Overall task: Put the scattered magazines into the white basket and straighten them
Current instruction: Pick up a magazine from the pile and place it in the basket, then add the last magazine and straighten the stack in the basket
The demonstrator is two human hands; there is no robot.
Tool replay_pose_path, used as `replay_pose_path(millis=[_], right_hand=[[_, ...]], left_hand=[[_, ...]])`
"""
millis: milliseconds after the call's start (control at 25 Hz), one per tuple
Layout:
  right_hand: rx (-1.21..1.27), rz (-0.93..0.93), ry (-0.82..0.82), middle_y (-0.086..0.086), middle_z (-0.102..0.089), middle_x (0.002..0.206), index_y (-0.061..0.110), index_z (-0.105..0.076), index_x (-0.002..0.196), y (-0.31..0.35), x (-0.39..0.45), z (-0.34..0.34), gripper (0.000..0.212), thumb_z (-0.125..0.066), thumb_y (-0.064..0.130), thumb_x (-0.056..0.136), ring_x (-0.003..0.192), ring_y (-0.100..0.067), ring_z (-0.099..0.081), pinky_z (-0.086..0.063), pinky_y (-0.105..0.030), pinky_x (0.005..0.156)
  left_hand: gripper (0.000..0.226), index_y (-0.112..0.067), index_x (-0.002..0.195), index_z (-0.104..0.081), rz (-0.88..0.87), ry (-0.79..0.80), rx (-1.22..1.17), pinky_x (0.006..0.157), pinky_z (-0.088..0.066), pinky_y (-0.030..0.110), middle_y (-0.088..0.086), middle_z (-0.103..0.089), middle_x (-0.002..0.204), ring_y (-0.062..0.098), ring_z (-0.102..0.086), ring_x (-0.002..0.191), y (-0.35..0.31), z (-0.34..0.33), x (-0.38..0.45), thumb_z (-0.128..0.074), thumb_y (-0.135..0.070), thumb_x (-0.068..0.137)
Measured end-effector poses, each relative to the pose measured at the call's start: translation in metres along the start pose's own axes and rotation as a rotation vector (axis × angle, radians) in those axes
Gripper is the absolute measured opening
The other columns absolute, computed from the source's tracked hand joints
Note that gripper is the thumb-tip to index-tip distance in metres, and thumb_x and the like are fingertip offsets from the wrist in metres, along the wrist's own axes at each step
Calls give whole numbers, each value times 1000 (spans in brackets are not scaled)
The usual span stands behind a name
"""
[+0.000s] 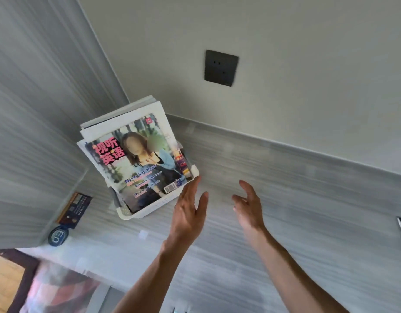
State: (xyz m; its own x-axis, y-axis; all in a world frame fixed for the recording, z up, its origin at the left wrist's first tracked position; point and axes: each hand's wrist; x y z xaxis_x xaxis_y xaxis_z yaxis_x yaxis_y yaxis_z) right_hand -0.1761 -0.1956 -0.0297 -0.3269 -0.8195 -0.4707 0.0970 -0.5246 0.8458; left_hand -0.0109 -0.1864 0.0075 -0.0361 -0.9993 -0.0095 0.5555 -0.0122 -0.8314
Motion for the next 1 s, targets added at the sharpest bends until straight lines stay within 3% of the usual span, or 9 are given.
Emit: replay_pose_path(millis=[40,120,320,480,600,720,840,1000], right_hand=[[-11,-21,-59,-3,-53,133,35,-49,134,-15,-2,30,49,-57,12,92,101,-13,-57,-47,-18,69],[-34,-95,-191,-1,-48,140,28,-50,136,-43,-6,88,48,-57,12,92,103,-13,-53,-45,-22,79],[-264,-183,-424,-11,-34,153,11,-43,143,-100,-9,236,54,-56,10,91,136,-27,-39,-31,-36,111],[-546,-294,-458,-15,-18,160,10,-34,146,-138,-6,334,61,-57,17,89,137,-39,-35,-33,-42,108],[-677,-237,-479,-12,-11,163,11,-28,149,-148,25,381,71,-61,21,86,140,-39,-31,-32,-46,110],[-857,-334,-493,-7,-2,165,15,-15,153,-160,52,420,76,-52,41,92,148,-35,-14,-23,-49,116],[-947,-439,-431,0,-4,165,20,-13,153,-179,51,428,73,-35,56,94,145,-39,-14,-20,-49,116],[-1033,-289,-272,1,-4,165,24,-7,155,-169,31,367,79,-33,65,92,147,-37,-11,-19,-50,117]], left_hand=[[50,-16,148,-37,4,85,9,105,-46,43,4,-46,149,20,-48,132,-12,-23,-4,-44,-33,101],[55,-20,151,-31,-25,203,59,115,-34,38,1,-39,154,17,-38,141,-30,-65,-11,-36,-43,101],[54,-25,151,-30,-30,404,81,115,-21,23,-3,-37,156,12,-30,145,-77,-164,-31,-36,-44,101],[53,-26,150,-33,-3,519,16,116,-22,23,-4,-39,155,10,-33,143,-112,-223,-49,-35,-45,101],[54,-30,148,-36,8,559,-4,118,-27,30,-12,-40,152,4,-35,140,-115,-241,-59,-34,-52,99],[50,-30,144,-43,18,557,21,114,-35,33,-15,-46,145,4,-42,135,-107,-243,-60,-37,-50,98],[40,-30,132,-53,74,519,55,103,-45,36,-13,-55,131,13,-55,123,-96,-236,-59,-41,-45,97],[37,-27,132,-55,131,435,84,97,-46,32,-6,-59,131,16,-57,119,-77,-226,-57,-48,-38,98]])
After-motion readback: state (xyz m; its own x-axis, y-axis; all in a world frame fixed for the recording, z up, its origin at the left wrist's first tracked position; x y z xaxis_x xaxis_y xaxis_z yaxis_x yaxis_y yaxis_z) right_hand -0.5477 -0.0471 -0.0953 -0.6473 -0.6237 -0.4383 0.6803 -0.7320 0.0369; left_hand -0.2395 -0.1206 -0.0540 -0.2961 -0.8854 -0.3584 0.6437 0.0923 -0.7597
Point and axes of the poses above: each hand's wrist, its own x-axis towards the middle knuckle, its own z-axis out of the back of the hand, y = z × x
